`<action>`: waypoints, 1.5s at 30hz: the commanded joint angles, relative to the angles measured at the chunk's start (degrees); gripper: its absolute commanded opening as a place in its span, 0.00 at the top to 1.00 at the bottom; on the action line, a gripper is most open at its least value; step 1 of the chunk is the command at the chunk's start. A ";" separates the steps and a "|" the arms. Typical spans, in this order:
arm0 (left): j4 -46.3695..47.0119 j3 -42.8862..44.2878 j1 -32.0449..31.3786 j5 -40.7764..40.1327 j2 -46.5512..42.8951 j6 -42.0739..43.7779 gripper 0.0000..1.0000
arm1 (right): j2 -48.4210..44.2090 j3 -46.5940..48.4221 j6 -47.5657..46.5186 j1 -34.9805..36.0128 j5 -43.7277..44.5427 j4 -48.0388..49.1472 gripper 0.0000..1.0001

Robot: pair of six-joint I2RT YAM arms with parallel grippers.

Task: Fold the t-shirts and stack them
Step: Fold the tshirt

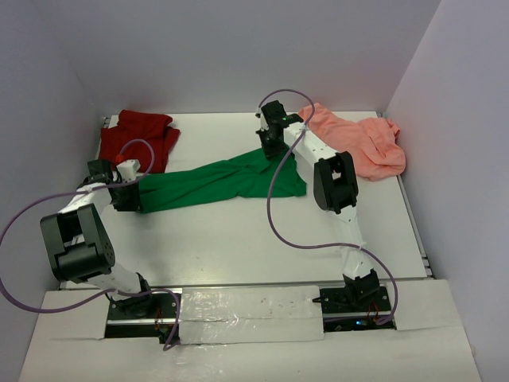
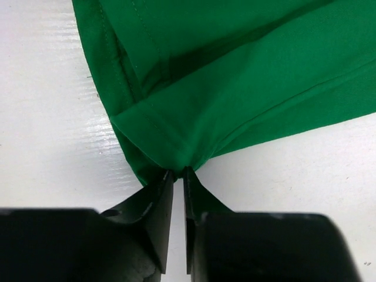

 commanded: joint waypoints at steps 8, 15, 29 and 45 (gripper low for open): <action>0.95 1.22 -0.49 0.17 -1.36 -0.19 0.94 | -5.23 0.29 -0.60 0.35 -0.27 0.15 1.00; -0.19 1.14 -0.58 -0.62 -2.59 0.25 0.35 | -5.49 0.29 -0.51 0.35 -0.36 0.24 1.00; 0.34 0.34 -5.15 -3.52 -2.33 -0.63 0.34 | -5.76 0.56 -0.51 0.35 -0.71 0.24 1.00; 1.65 0.52 -8.40 -9.94 -1.45 -2.13 0.52 | -5.93 -0.58 -0.51 -0.08 -1.15 0.77 1.00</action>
